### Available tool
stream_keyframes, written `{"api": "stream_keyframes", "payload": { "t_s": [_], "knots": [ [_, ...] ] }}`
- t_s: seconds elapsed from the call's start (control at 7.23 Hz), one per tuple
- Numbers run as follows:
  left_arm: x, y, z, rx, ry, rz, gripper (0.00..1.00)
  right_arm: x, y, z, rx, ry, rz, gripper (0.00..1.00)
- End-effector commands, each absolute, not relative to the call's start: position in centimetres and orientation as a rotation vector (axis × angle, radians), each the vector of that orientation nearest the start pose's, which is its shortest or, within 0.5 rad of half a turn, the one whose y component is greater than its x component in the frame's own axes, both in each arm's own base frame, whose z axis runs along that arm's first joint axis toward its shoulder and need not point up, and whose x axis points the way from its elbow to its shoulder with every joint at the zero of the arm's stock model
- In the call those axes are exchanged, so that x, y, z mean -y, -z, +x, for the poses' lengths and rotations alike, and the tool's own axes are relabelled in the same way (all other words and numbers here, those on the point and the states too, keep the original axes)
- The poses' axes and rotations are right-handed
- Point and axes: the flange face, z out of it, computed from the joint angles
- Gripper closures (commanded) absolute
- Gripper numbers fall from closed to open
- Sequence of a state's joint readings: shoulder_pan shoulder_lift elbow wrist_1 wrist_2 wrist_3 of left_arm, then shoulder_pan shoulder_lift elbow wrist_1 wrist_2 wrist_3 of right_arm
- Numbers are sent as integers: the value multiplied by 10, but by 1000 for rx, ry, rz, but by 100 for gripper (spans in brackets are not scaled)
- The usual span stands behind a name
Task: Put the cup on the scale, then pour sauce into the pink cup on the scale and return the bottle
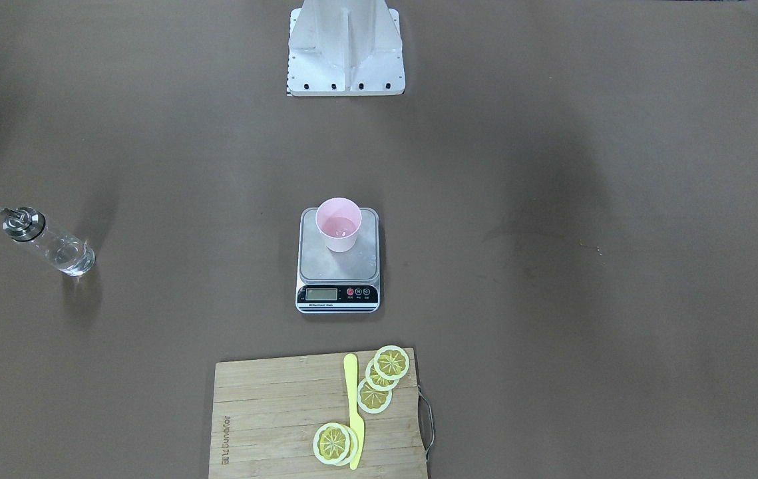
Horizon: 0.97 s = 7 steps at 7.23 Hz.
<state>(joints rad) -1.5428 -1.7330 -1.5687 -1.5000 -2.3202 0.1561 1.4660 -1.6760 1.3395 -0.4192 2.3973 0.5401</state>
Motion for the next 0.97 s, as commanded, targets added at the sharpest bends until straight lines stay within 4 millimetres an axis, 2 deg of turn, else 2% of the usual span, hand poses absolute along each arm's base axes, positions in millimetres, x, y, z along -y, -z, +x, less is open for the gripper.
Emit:
{"api": "stream_keyframes", "payload": {
  "t_s": [0.0, 0.14, 0.28, 0.42, 0.55, 0.69, 0.83],
  "knots": [
    [566, -605, -91, -730, -124, 116, 2, 467, -679, 15, 942, -159, 272, 0],
    [565, -622, -101, -736, -96, 92, 2, 493, -670, 2, 924, -176, 188, 0],
    [564, -627, -103, -737, -90, 80, 2, 512, -662, -1, 897, -219, 96, 0],
    [560, -635, -103, -744, -90, 75, 2, 518, -648, 0, 864, -206, 59, 0],
    [557, -637, -102, -747, -80, 67, 2, 518, -643, 5, 797, -115, 60, 0],
    [555, -640, -102, -748, -78, 65, 2, 513, -629, 22, 703, -34, 34, 0],
    [552, -643, -101, -744, -68, 56, 2, 509, -604, 48, 645, 49, 11, 0]
  ]
}}
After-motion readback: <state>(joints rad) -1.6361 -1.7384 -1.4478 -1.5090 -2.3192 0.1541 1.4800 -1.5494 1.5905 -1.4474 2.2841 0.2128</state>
